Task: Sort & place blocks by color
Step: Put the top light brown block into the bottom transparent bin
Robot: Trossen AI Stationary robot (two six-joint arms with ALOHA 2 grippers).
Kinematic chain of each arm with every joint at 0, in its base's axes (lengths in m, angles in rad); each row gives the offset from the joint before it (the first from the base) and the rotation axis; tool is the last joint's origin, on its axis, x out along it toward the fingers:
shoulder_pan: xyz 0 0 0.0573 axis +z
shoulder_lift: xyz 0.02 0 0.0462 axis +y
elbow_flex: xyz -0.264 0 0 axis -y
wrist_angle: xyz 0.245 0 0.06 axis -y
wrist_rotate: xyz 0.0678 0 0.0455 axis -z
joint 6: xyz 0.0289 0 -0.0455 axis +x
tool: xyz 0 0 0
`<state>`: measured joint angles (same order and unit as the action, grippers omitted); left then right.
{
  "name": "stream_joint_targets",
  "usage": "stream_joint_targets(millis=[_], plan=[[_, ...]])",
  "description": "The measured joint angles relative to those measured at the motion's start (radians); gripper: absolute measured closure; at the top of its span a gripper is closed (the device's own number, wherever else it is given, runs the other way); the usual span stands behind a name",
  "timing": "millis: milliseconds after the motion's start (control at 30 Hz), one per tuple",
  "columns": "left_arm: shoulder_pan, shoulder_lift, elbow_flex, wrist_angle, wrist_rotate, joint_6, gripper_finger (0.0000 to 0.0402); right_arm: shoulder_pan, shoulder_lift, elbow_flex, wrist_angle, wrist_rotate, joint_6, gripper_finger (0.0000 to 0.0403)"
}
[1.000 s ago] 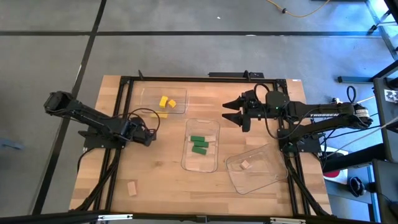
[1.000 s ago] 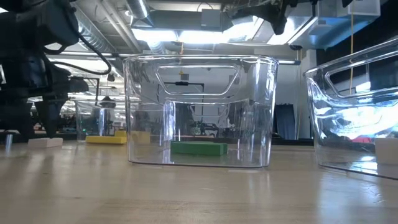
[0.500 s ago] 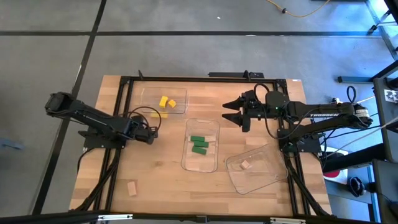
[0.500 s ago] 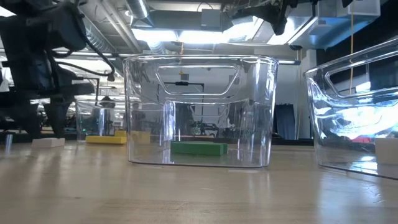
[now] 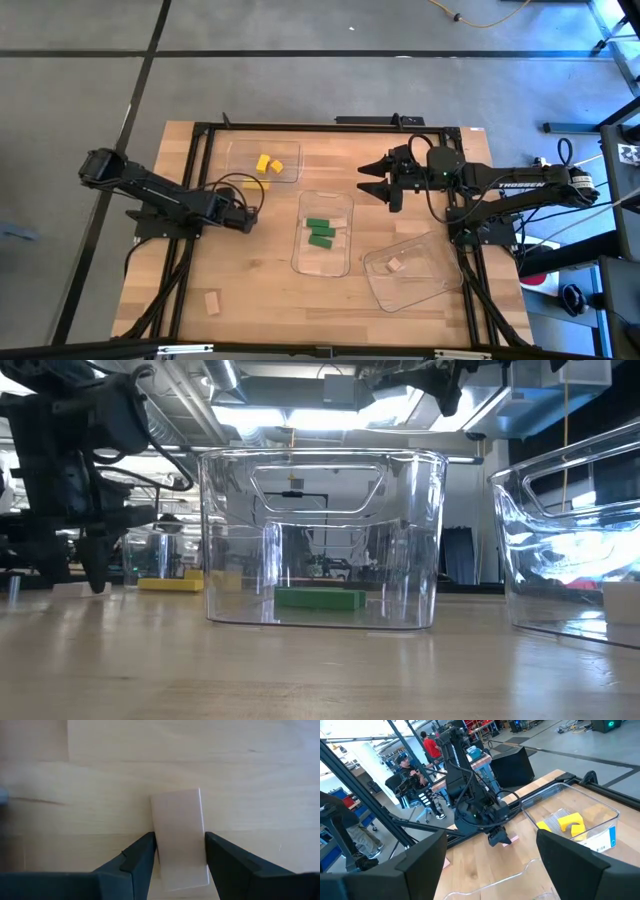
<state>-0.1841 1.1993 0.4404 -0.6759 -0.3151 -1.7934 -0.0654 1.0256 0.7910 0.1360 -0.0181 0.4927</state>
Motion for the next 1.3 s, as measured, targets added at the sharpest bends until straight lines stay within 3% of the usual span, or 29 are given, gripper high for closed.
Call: stream_joint_targets(millis=[233,467,700,800,967,1133,1300], plan=[[0.000,-0.094,-0.006,0.004,0.060,0.174,0.0278,0.000,0.000,0.000,0.000,0.000,-0.002,0.0092],[0.000,-0.334,0.005,0.074,0.100,0.394,0.0285,0.000,0.000,0.000,0.000,0.000,-0.001,0.0092],[0.005,-0.515,0.113,0.271,-0.009,0.672,0.0285,0.000,0.000,0.000,0.001,0.021,0.000,0.0092],[0.027,-0.519,0.160,0.407,-0.049,0.828,0.0285,0.000,0.000,0.000,0.002,0.038,-0.001,0.0092],[0.106,-0.446,0.226,0.615,-0.031,1.059,0.0285,0.000,0.000,0.000,0.005,0.050,-0.002,0.0092],[0.191,-0.335,0.272,0.826,0.116,1.291,0.0285,0.000,0.000,0.000,0.007,0.051,-0.003,0.0092],[0.267,-0.216,0.283,0.992,0.277,1.357,0.0285,0.000,0.000,0.001,0.010,0.051,0.001,0.0092]])
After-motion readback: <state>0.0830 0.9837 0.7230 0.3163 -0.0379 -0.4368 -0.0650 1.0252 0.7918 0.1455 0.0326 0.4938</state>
